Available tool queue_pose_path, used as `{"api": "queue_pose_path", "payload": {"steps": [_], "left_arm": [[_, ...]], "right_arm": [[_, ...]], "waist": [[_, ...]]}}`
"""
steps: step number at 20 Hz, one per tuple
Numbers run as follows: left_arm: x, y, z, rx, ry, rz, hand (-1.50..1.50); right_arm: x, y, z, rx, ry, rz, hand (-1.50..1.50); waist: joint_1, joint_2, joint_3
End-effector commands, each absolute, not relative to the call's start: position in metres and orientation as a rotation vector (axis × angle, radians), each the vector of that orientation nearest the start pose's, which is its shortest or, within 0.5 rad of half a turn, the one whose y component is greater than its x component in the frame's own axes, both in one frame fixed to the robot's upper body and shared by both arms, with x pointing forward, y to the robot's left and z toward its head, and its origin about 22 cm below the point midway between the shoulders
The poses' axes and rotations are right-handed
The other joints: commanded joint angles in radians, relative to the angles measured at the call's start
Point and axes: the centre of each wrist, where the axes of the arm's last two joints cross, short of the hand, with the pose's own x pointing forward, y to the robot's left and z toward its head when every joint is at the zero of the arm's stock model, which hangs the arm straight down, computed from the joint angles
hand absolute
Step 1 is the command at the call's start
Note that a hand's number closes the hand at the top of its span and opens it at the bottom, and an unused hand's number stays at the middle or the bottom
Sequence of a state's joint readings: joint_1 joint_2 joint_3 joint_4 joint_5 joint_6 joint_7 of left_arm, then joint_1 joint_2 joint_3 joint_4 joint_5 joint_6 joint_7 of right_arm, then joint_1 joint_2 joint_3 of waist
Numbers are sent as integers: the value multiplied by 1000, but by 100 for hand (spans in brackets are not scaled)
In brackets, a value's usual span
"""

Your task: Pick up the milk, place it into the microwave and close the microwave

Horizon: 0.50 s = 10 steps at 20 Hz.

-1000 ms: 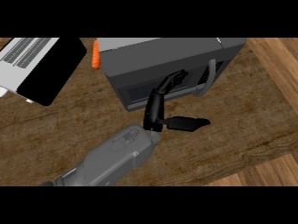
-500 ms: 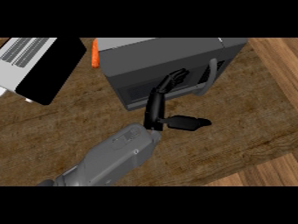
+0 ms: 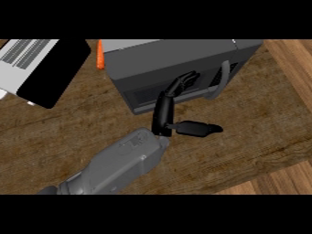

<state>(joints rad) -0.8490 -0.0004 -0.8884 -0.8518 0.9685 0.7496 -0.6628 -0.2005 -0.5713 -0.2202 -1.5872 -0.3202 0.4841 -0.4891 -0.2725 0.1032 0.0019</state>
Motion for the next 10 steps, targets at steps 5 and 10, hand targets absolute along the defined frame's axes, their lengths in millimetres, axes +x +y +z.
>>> {"api": "queue_pose_path", "payload": {"steps": [5,10], "left_arm": [[343,7,31,-103,-1855,13,-150],[342,8,26,-89,-1856,18,-150]], "right_arm": [[289,-383,136,303,-2211,462,-150],[294,-391,138,345,-2203,436,-150]], "waist": [[-6,7,-2],[-12,7,-1]]}}
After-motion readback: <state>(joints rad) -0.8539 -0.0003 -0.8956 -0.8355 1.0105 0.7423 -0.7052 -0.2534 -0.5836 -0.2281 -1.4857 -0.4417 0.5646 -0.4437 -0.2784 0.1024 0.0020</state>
